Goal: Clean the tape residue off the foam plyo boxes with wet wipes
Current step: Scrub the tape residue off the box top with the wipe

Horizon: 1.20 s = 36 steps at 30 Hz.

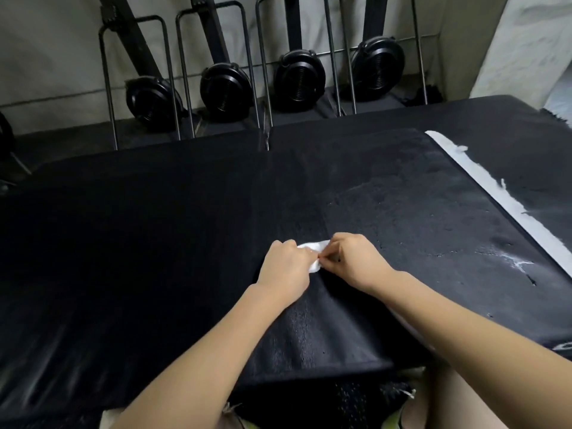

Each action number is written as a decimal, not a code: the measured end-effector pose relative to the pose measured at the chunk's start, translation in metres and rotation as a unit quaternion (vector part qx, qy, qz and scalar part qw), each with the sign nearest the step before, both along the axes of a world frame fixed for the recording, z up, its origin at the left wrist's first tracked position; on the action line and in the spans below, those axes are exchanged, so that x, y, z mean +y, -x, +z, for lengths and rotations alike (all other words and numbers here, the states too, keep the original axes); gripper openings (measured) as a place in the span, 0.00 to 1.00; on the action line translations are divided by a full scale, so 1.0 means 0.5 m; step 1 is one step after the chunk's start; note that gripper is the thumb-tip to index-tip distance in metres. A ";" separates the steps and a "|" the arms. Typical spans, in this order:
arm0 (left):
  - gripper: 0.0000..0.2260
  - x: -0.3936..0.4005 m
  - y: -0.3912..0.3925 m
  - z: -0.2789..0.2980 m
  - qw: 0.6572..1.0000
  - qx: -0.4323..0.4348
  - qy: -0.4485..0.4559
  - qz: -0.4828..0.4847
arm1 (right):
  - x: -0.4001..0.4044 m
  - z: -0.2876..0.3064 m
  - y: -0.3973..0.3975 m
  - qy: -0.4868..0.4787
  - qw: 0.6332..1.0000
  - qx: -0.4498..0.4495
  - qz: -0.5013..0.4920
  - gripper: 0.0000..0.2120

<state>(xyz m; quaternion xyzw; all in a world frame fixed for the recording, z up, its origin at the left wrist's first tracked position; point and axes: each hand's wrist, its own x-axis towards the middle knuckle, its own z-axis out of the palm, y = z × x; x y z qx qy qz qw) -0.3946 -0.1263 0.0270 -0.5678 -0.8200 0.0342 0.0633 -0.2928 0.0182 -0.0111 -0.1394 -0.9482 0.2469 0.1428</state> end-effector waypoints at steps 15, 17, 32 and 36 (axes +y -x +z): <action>0.08 -0.174 -0.191 -0.035 0.995 -0.037 -0.074 -0.060 | -0.155 -0.027 -0.204 -0.060 0.996 0.054 0.032 0.10; 0.13 -0.143 -0.162 -0.016 0.996 -0.032 -0.078 -0.016 | -0.134 -0.015 -0.160 -0.057 0.997 0.053 0.005 0.07; 0.07 -0.273 -0.202 -0.113 0.981 -0.076 -0.137 -0.112 | -0.251 -0.067 -0.284 -0.036 0.993 0.112 0.023 0.05; 0.08 -0.336 -0.180 -0.115 0.970 -0.081 -0.194 -0.123 | -0.317 -0.088 -0.233 -0.090 0.981 0.161 0.057 0.04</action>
